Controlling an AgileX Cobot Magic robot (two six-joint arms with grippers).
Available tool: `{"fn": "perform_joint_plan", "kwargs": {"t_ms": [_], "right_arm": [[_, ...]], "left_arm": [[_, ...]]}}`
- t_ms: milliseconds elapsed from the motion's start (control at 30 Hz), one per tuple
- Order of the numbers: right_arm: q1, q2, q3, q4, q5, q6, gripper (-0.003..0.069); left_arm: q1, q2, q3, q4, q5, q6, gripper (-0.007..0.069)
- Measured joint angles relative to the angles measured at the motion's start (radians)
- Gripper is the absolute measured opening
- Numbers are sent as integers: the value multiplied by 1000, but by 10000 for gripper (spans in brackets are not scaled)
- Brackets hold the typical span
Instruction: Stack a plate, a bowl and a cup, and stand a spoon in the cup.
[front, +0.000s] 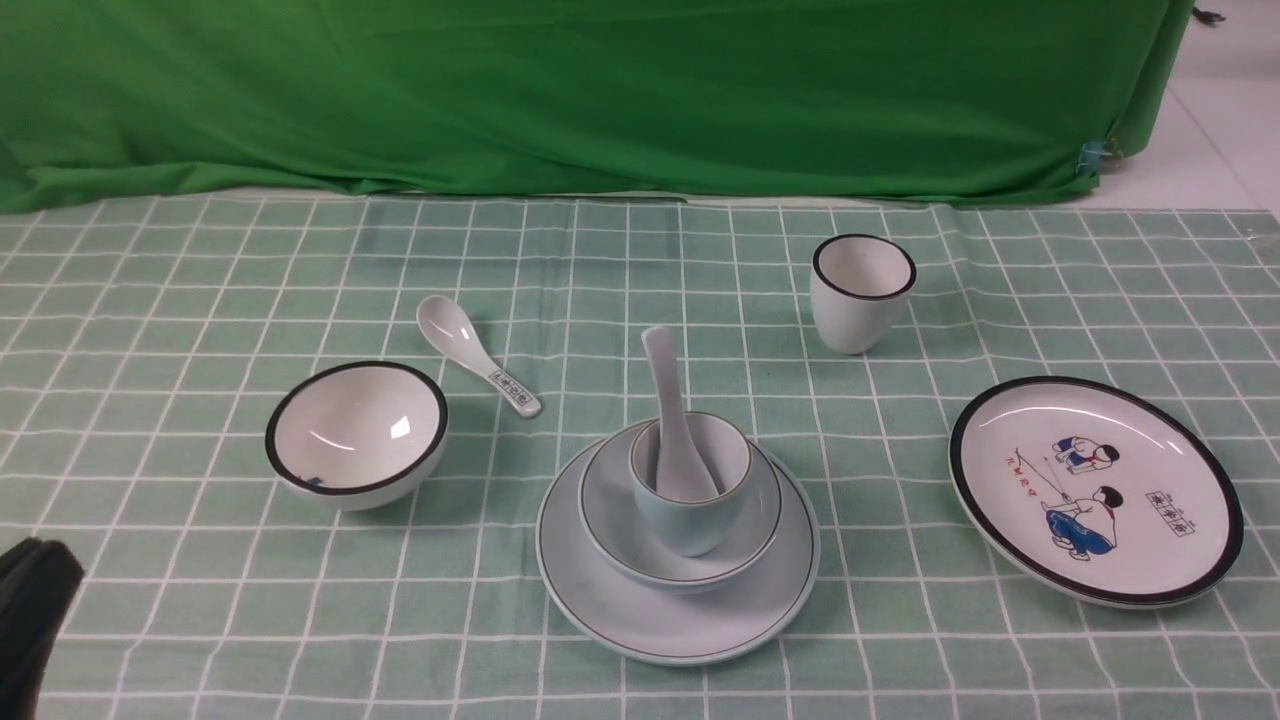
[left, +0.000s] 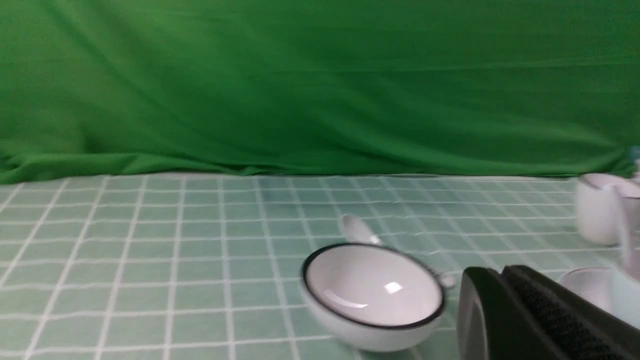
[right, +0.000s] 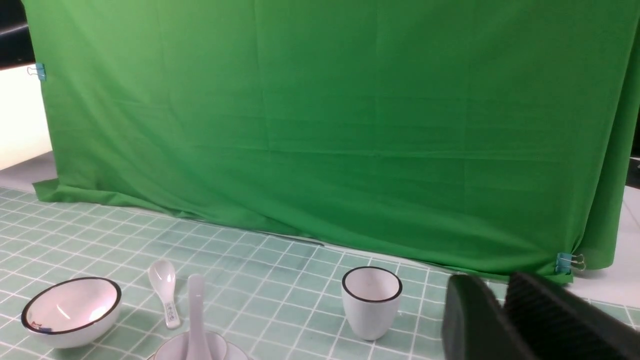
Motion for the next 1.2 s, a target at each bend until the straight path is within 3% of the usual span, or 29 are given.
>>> {"fn": "perform_joint_plan", "kwargs": {"t_ms": [167,1200], "right_arm": [[0,0,0,0,-3,0,168],[0,0,0,3,-3,4,235]], "left_arm": [[131,-20,32,-1,130,34,11],[112,-20,32,-13,176,56,11]]}}
